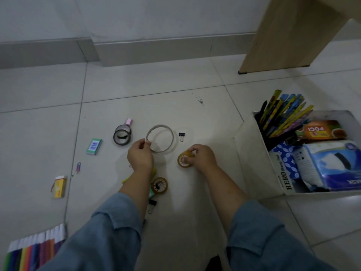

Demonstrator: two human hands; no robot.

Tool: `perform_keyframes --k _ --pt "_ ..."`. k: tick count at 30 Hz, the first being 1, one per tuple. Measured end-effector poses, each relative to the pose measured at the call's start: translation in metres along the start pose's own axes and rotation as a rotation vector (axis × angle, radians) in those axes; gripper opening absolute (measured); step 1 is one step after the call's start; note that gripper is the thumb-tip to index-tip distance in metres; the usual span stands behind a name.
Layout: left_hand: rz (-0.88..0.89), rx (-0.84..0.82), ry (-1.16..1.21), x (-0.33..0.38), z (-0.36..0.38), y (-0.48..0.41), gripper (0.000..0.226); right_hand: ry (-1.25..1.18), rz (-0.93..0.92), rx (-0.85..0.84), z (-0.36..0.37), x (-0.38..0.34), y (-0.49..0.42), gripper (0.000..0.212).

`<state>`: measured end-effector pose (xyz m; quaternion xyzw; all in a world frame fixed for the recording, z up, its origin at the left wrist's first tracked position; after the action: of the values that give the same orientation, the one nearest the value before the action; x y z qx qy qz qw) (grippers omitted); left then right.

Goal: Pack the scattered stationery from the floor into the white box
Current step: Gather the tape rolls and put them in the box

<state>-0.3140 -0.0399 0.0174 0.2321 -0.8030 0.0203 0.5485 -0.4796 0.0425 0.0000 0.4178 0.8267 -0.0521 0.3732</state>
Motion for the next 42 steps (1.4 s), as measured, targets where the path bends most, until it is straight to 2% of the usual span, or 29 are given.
perform_keyframes --k 11,21,23,27,29,34,39,42 --pt "-0.002 -0.002 -0.013 0.0 -0.004 0.004 0.025 0.111 -0.089 -0.003 0.018 -0.014 0.021 0.028" --pt "-0.016 -0.018 0.004 0.004 -0.008 0.007 0.024 -0.018 -0.069 0.029 0.019 -0.009 0.032 0.017" --pt "-0.02 -0.019 0.006 0.004 -0.009 0.008 0.024 -0.072 -0.036 0.031 0.016 -0.005 0.031 0.014" --pt "-0.029 -0.014 0.012 0.004 -0.012 0.009 0.023 -0.248 0.144 0.054 0.01 0.002 0.03 0.023" --pt "-0.035 -0.011 0.016 0.004 -0.012 0.009 0.023 -0.278 0.168 0.067 0.006 0.003 0.028 0.029" --pt "-0.017 -0.012 0.025 0.009 -0.008 0.014 0.023 -0.203 0.011 0.053 0.002 -0.005 0.027 0.018" --pt "-0.007 0.002 0.03 0.007 -0.012 0.01 0.022 0.002 -0.076 -0.003 0.021 -0.013 0.03 0.023" --pt "-0.005 0.021 0.021 0.003 -0.019 0.0 0.021 0.095 -0.178 -0.029 0.031 -0.018 0.033 0.038"
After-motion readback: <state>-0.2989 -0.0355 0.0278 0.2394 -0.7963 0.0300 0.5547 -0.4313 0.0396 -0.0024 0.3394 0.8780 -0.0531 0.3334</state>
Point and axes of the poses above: each hand's wrist, its own y-axis away from the middle knuckle, its own z-axis out of the palm, x = y × z, the point moved 3 cm from there along -y, towards the middle knuckle, and after that the axes turned 15 degrees about x, right-handed, at the moved point
